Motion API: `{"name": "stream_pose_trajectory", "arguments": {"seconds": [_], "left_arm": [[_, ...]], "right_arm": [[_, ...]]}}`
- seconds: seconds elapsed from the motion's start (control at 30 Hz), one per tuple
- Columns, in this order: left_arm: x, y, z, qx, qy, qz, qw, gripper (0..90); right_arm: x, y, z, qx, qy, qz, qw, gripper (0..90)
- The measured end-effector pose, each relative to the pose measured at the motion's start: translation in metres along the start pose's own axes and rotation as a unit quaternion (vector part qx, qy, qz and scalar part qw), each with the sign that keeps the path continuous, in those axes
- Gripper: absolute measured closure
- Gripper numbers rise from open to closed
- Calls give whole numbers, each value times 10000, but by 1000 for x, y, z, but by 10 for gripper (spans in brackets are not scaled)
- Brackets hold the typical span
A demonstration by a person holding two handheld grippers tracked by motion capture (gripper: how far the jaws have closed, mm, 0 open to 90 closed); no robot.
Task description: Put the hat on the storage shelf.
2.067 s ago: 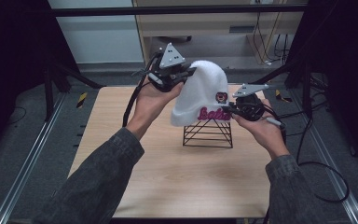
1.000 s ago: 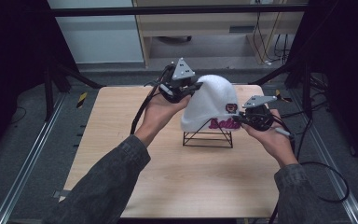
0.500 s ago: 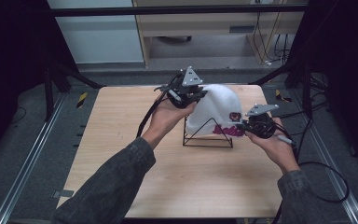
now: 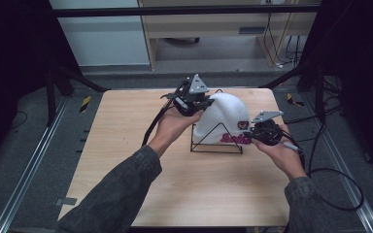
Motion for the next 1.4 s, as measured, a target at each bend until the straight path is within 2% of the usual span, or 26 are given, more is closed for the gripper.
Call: {"name": "stream_pose_trajectory", "arguments": {"seconds": [0.13,0.23,0.3,0.63,0.77,1.1,1.4], "left_arm": [[6,0,-3,33,-38,27,10000,836],[10,0,-6,72,-79,77,9999,836],[13,1,-7,89,-78,84,9999,836],[22,-1,-4,120,-116,169,9997,835],[25,-1,-5,158,-175,196,9995,835],[30,-1,-11,215,-145,256,9993,834],[30,3,-13,237,-165,161,9995,832]], "right_arm": [[2,0,-6,85,-37,-25,10000,742],[4,-2,-10,65,-61,-47,9999,731],[4,-4,-12,98,-141,9,9999,728],[3,-12,-14,-13,-204,101,9997,727],[5,-15,-16,-83,-208,47,9997,726],[12,-14,-19,-132,-200,-73,9997,723],[16,-12,-22,-150,-258,-129,9995,721]]}}
Point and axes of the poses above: each handheld gripper's, and its own axes: z roughly backward along the jaws, x roughly out of its underside, y roughly to its right, the point moved 2 cm from there along -z, roughly forward along the jaws, and after that the axes turned 5 degrees about x, right-handed, at the moved point
